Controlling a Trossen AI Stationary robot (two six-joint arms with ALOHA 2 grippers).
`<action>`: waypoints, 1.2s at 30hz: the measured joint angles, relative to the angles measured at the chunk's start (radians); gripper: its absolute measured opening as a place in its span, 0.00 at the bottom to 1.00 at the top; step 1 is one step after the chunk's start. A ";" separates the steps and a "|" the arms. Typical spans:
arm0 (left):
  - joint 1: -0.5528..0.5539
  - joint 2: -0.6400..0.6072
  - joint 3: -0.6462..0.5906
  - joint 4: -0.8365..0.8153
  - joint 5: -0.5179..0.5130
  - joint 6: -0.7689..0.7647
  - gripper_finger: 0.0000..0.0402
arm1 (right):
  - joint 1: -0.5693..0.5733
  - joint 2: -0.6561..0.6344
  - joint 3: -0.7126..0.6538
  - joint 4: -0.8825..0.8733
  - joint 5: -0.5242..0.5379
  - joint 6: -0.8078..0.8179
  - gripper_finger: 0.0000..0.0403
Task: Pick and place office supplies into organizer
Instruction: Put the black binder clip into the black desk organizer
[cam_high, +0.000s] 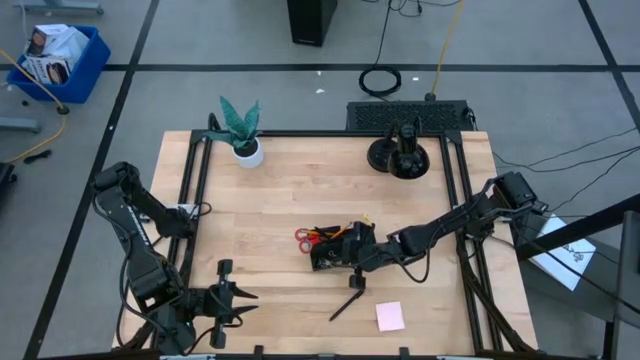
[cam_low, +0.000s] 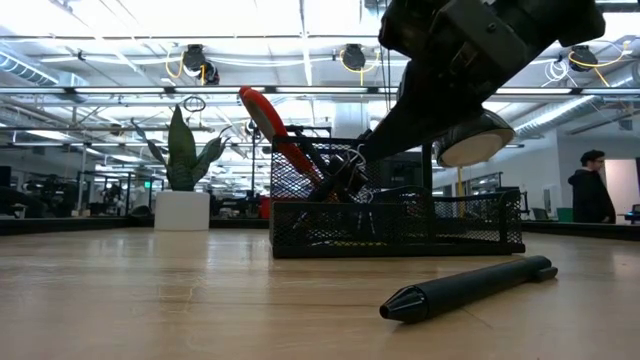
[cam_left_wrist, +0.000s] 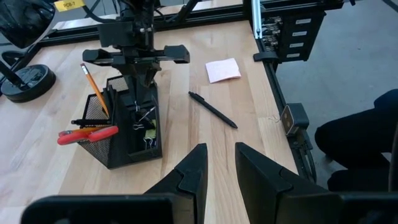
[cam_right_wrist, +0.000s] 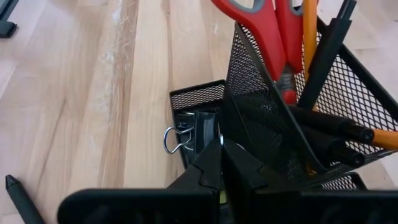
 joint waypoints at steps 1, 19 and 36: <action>0.000 0.000 0.000 0.000 0.000 0.000 0.22 | 0.000 0.001 0.000 0.000 0.000 0.002 0.00; 0.000 0.000 0.000 0.000 0.000 0.000 0.22 | 0.014 0.005 0.001 0.062 -0.034 0.008 0.00; 0.000 0.000 0.000 0.002 0.001 0.000 0.22 | 0.013 0.005 0.001 -0.006 -0.028 0.021 0.00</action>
